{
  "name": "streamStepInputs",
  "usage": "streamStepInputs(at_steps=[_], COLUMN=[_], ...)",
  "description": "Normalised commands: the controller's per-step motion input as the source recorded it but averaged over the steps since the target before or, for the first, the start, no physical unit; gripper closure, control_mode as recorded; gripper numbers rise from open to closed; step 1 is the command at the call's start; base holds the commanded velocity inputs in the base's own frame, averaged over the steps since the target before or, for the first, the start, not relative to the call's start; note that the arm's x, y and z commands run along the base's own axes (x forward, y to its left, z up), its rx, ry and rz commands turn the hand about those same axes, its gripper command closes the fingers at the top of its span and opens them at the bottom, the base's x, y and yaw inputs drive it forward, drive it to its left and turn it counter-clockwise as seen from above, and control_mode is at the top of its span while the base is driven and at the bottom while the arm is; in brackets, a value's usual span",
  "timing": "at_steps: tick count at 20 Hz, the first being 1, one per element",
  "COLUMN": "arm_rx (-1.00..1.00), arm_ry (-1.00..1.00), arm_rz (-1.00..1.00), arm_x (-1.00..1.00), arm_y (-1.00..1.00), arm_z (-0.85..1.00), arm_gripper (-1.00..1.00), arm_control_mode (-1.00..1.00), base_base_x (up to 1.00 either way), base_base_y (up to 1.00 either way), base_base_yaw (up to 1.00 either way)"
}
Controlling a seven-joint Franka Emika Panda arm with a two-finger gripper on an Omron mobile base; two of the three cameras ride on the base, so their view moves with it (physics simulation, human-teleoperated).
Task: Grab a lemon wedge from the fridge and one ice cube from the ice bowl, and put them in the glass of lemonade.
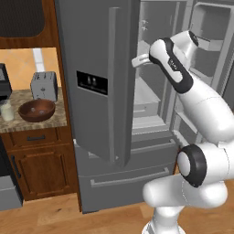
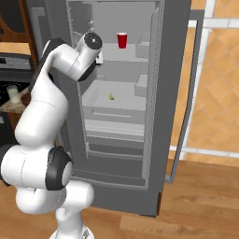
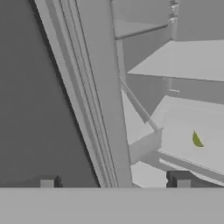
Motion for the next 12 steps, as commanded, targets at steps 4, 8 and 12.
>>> streamStepInputs(at_steps=[4,8,12], arm_rx=[0.00,0.00,0.00], arm_ry=[-0.06,-0.05,-0.05], arm_rz=[0.15,0.18,0.17], arm_x=[-0.02,-0.08,-0.22], arm_y=[0.23,0.44,0.58], arm_z=[0.00,0.00,0.00], arm_gripper=[-1.00,-1.00,-1.00], arm_control_mode=[-1.00,-1.00,-1.00], base_base_x=[0.00,0.00,0.00], base_base_y=[0.00,0.00,0.00], base_base_yaw=[0.00,0.00,0.00])
